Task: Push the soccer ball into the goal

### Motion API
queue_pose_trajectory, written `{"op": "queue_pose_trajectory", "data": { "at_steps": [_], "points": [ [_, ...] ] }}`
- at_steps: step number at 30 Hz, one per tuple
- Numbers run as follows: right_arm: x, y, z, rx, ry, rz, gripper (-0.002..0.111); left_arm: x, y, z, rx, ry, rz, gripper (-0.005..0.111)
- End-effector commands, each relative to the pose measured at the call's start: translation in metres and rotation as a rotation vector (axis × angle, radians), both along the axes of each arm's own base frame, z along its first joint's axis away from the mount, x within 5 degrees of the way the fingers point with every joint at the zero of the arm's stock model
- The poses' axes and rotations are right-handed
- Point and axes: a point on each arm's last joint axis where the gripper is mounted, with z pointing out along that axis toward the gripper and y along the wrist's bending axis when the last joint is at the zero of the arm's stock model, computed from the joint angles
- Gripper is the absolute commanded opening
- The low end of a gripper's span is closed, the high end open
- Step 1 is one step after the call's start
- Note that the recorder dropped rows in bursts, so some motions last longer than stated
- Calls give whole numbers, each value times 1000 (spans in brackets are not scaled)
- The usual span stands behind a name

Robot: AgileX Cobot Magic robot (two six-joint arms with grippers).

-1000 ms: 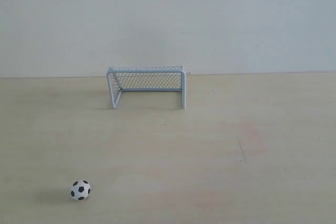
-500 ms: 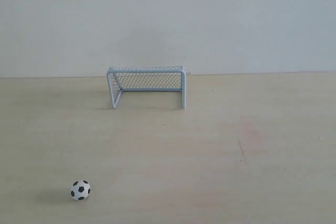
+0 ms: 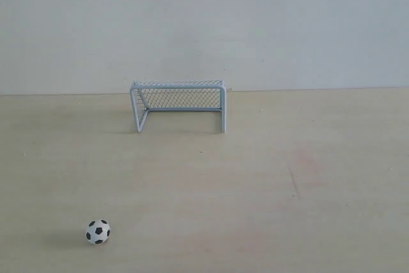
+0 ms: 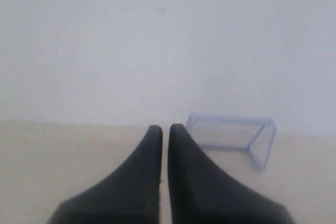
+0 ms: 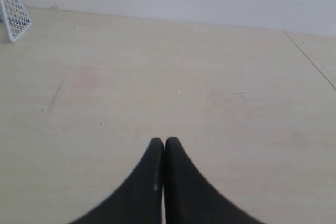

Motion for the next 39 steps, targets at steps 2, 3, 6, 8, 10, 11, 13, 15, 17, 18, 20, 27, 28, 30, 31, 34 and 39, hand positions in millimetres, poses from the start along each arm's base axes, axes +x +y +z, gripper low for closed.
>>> {"op": "queue_pose_trajectory", "data": {
  "at_steps": [2,3,6,8,10,11,13,15,17,18,20,27,28,30,31,34,39],
  "points": [
    [0,0,2,1,-18,6,0,-35,-7,59,-147,-93,-58,4],
    [0,0,2,1,-18,6,0,-42,-9,65,-144,-75,-68,4],
    [0,0,2,1,-18,6,0,-56,-12,70,-115,35,-86,4],
    [0,0,2,1,-18,6,0,-62,-14,72,-111,70,-96,4],
    [0,0,2,1,-18,6,0,-64,-14,76,-111,30,-93,4],
    [0,0,2,1,-18,6,0,-64,-13,79,-111,9,-91,4],
    [0,0,2,1,-18,6,0,-64,-13,80,-112,-11,-89,4],
    [0,0,2,1,-18,6,0,-64,-12,80,-89,-10,-75,4],
    [0,0,2,1,-18,6,0,-64,-11,80,-97,-7,-68,4],
    [0,0,2,1,-18,6,0,-64,-13,80,-137,-8,-88,4],
    [0,0,2,1,-18,6,0,-64,-15,81,-167,-13,-119,4],
    [0,0,1,1,-11,5,0,-36,0,117,-224,-45,8,4],
    [0,0,1,1,-11,5,0,-26,3,128,-231,-38,28,4],
    [0,0,1,1,-11,5,0,1,6,153,-231,1,20,4],
    [0,0,1,1,-11,5,0,16,6,164,-227,45,13,4],
    [0,0,1,1,-13,5,0,58,5,191,-102,180,1,4],
    [0,0,1,1,-13,5,0,108,1,221,194,404,-72,4]
  ]
}}
